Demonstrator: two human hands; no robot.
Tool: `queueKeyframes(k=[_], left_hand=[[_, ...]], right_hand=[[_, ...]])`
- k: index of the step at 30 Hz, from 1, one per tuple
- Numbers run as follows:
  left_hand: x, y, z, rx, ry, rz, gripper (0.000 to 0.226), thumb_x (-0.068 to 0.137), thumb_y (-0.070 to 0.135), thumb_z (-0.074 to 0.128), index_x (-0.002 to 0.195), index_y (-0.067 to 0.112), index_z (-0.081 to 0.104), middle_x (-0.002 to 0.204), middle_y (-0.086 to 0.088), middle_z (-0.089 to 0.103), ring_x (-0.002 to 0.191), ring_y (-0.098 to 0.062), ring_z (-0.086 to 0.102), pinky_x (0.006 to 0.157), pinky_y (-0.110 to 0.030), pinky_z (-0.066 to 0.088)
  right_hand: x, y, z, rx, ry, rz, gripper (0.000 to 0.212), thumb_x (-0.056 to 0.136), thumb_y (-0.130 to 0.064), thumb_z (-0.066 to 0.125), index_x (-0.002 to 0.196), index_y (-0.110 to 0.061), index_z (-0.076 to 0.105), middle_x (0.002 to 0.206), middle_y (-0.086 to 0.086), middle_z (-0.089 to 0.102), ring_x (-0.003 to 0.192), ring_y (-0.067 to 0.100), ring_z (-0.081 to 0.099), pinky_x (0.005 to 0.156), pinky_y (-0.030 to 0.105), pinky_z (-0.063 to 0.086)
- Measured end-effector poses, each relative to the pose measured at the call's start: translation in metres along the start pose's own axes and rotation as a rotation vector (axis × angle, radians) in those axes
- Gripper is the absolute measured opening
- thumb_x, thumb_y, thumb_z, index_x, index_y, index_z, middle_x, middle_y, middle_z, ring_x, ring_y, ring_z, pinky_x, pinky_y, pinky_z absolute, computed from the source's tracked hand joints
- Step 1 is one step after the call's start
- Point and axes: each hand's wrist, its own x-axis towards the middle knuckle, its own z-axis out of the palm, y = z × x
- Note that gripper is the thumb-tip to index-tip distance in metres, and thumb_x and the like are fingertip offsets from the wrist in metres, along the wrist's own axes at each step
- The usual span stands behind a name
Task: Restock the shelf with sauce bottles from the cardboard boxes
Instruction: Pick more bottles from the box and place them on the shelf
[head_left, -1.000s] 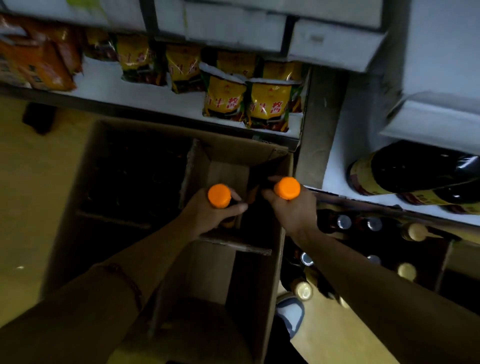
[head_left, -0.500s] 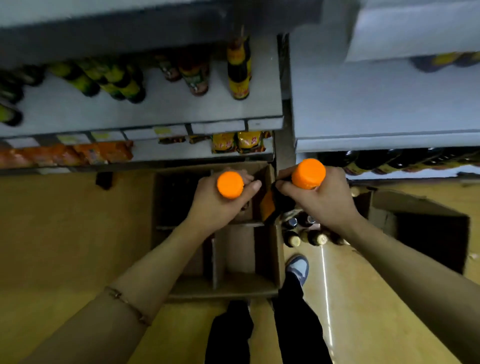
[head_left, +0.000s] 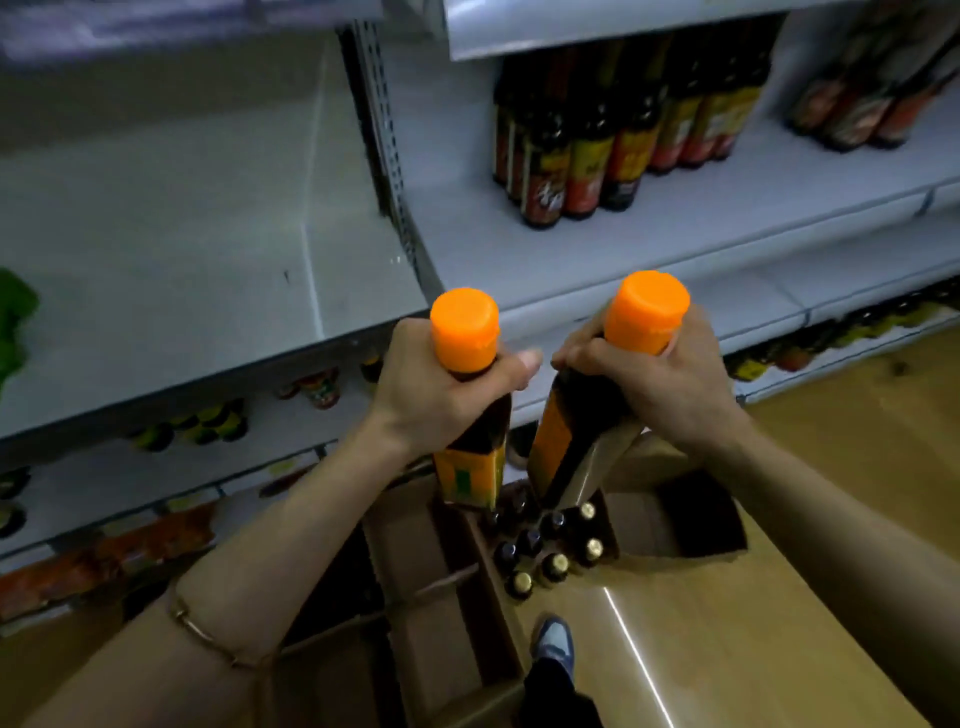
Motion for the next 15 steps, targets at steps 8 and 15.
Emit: queueKeyframes(k=[8, 15], left_hand=[[0.059, 0.118, 0.047, -0.056, -0.189, 0.231, 0.028, 0.073, 0.040, 0.069, 0.063, 0.013, 0.068, 0.068, 0.002, 0.073, 0.066, -0.014, 0.071, 0.068, -0.038, 0.059], [0.101, 0.188, 0.148, -0.123, -0.387, 0.331, 0.017, 0.074, 0.028, 0.072, 0.062, 0.016, 0.069, 0.067, 0.004, 0.073, 0.066, -0.011, 0.070, 0.068, -0.024, 0.056]], right_hand=[[-0.022, -0.085, -0.110, -0.109, 0.231, -0.151, 0.051, 0.056, -0.038, 0.065, 0.071, 0.011, 0.067, 0.071, 0.016, 0.072, 0.066, 0.027, 0.070, 0.070, 0.049, 0.056], [-0.035, -0.109, -0.223, -0.129, 0.400, -0.169, 0.023, 0.067, -0.017, 0.064, 0.060, 0.005, 0.064, 0.066, 0.015, 0.070, 0.066, 0.035, 0.069, 0.068, 0.054, 0.055]])
